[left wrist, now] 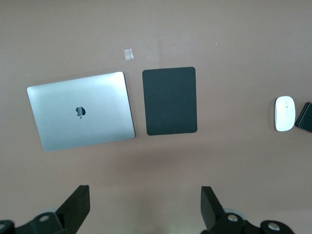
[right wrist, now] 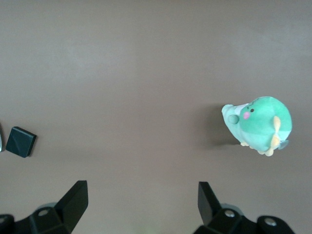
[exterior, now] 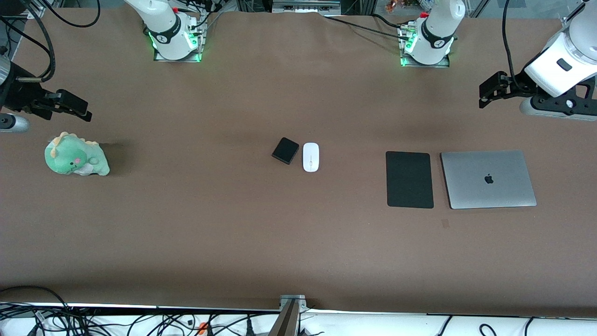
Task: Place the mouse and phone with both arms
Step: 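Move the left gripper toward the white mouse while the right gripper advances, then grasp the white mouse with the left gripper while the right gripper approaches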
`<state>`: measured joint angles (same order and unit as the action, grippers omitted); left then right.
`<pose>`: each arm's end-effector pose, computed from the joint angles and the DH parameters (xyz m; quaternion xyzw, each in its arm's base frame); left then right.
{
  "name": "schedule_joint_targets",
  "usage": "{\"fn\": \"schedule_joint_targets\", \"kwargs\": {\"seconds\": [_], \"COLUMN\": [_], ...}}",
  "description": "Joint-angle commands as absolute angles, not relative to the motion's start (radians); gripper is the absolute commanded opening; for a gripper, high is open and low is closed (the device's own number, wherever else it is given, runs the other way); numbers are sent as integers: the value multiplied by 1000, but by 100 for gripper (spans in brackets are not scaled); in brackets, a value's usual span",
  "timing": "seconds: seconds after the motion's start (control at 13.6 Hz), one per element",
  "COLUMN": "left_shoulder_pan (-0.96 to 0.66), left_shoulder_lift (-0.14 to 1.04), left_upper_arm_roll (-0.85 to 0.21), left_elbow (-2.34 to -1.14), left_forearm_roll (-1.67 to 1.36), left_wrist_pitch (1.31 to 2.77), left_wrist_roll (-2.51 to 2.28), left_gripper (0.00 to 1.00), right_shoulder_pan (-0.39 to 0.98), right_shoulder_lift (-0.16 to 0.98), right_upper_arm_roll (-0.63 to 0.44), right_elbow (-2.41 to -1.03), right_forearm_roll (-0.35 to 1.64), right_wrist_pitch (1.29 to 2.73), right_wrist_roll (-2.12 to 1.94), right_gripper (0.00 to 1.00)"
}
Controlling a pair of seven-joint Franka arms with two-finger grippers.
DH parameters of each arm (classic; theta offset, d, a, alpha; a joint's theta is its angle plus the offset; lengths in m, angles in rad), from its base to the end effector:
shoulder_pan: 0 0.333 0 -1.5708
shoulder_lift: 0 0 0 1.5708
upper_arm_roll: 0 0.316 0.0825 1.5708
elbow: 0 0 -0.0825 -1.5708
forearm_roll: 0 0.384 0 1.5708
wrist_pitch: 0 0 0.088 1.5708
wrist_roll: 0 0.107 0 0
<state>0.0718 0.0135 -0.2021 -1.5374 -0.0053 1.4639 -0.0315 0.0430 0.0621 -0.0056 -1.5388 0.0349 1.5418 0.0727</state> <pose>0.5427 -0.0709 0.6239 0.9978 -0.0496 -0.0435 0.0005 0.5692 0.0252 0.6022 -0.9993 0.0176 0.0304 0.0156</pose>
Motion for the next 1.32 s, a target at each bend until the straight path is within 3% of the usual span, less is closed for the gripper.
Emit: {"fn": "schedule_joint_targets", "kwargs": {"seconds": [0.0, 0.22, 0.44, 0.81, 1.25], "left_shoulder_pan": [71, 39, -47, -314, -477], "left_shoulder_lift": [92, 197, 299, 442, 647], "left_upper_arm_roll": [-209, -238, -271, -276, -265], "left_elbow": [-1506, -1520, -1540, -1629, -1651], "left_forearm_roll": [5, -52, -58, -55, -8], "left_wrist_pitch": [1395, 1391, 1544, 1891, 2293], "left_wrist_roll": [-25, -34, -217, -467, -669], "left_gripper": [100, 100, 100, 100, 100], "right_shoulder_pan": [84, 94, 86, 90, 192], "right_shoulder_lift": [80, 104, 155, 201, 282], "right_upper_arm_roll": [3, 3, -1, -6, -2], "right_elbow": [-1549, -1551, -1551, -1554, -1560], "right_forearm_roll": [48, 49, 90, 147, 149], "right_wrist_pitch": [1535, 1549, 1557, 1583, 1687], "right_wrist_roll": [84, 83, 75, 84, 228], "right_gripper": [100, 100, 100, 100, 100]}}
